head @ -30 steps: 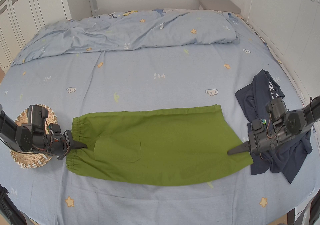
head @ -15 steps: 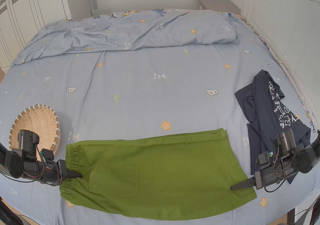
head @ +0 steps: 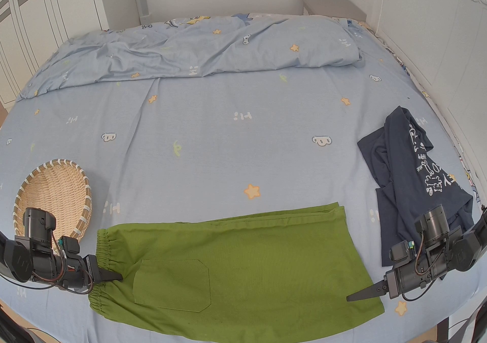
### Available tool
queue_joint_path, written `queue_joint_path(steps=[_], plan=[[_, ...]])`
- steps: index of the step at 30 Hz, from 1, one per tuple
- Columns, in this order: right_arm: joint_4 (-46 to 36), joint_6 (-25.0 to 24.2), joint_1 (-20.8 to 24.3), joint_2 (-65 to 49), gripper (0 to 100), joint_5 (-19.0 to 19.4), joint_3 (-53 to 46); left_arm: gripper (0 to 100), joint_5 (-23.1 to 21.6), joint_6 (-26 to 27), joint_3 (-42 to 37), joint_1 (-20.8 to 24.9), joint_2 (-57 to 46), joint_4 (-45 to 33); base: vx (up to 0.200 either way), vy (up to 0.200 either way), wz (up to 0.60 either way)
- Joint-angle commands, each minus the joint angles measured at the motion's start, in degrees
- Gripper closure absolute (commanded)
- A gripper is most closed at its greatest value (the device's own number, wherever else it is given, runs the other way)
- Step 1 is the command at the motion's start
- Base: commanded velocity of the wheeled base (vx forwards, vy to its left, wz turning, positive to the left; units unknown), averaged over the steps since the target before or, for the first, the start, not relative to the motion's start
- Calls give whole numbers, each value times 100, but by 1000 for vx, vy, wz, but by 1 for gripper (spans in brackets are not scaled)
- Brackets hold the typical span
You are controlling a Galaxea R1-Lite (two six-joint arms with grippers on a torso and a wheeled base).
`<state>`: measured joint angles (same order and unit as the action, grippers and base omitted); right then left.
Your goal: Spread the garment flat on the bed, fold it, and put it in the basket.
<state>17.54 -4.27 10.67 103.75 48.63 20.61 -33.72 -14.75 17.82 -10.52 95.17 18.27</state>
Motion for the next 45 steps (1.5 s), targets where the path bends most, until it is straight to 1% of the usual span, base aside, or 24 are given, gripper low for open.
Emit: queue_joint_path(steps=[1,5,9,11,13,15,17,18,19,20,21,25,27,29,31,32,33,34,35,36,38,40,44,45], plan=[[12,-4,14,66,0,6,-5,100,-3,-2,-16,-3,-69,1,0,0,0],[135,-4,-65,31,0,-11,-14,100,-3,-28,-7,-29,-412,-34,0,0,0],[179,-13,-188,-101,0,-178,83,100,32,-37,19,-55,-781,-70,0,0,0],[390,-30,-223,-514,0,-670,259,100,111,-28,28,-126,-1009,-131,0,0,0],[443,-57,-214,-681,0,-899,443,100,164,-19,81,-187,-1036,-193,0,0,0],[382,-83,-170,-839,0,-1013,690,100,164,78,99,-319,-1053,-210,0,0,0],[373,-92,-170,-857,0,-1013,707,100,164,86,99,-337,-1062,-210,0,0,0],[100,-259,-144,-1164,0,-1031,1024,100,208,535,90,-583,-1115,-237,0,0,0],[4,-312,-135,-1244,0,-1031,1138,100,261,693,81,-635,-1124,-245,0,0,0],[4,-312,-135,-1244,0,-1031,1138,100,261,693,81,-635,-1124,-245,0,0,0],[-190,-364,-135,-1340,0,-1048,1384,100,524,930,72,-644,-1194,-263,0,0,0],[-295,-373,-135,-1481,0,-1084,1577,100,893,939,222,-565,-1387,-272,0,0,0],[-322,-373,-135,-1542,0,-1084,1568,100,902,939,318,-548,-1484,-307,0,0,0],[-357,-373,-135,-1551,0,-1084,1551,100,911,948,573,-442,-1704,-623,0,0,0],[-392,-373,-153,-1551,0,-1084,1560,100,911,948,951,-345,-1932,-1230,0,0,0],[-392,-373,-153,-1551,0,-1084,1560,100,911,948,986,-345,-1950,-1274,0,0,0],[-445,-382,-153,-1560,0,-1084,1577,100,911,948,1364,-319,-2178,-1906,0,0,0],[-480,-382,-161,-1569,0,-1084,1604,100,911,957,1584,-293,-2293,-2258,0,0,0],[-480,-382,-161,-1569,0,-1084,1604,100,911,957,1584,-293,-2293,-2258,0,0,0],[-533,-373,-144,-1604,0,-1084,1639,100,911,957,1944,-178,-2442,-2821,0,0,0],[-576,-373,-144,-1657,0,-1084,1656,100,911,948,2261,-55,-2539,-3251,0,0,0],[-603,-373,-144,-1692,0,-1084,1665,100,911,939,2489,15,-2574,-3515,0,0,0],[-603,-373,-144,-1701,0,-1084,1665,100,964,921,2902,393,-2600,-4069,0,0,0],[-603,-373,-144,-1701,0,-1084,1665,100,1078,921,2964,577,-2600,-4174,0,0,0]])
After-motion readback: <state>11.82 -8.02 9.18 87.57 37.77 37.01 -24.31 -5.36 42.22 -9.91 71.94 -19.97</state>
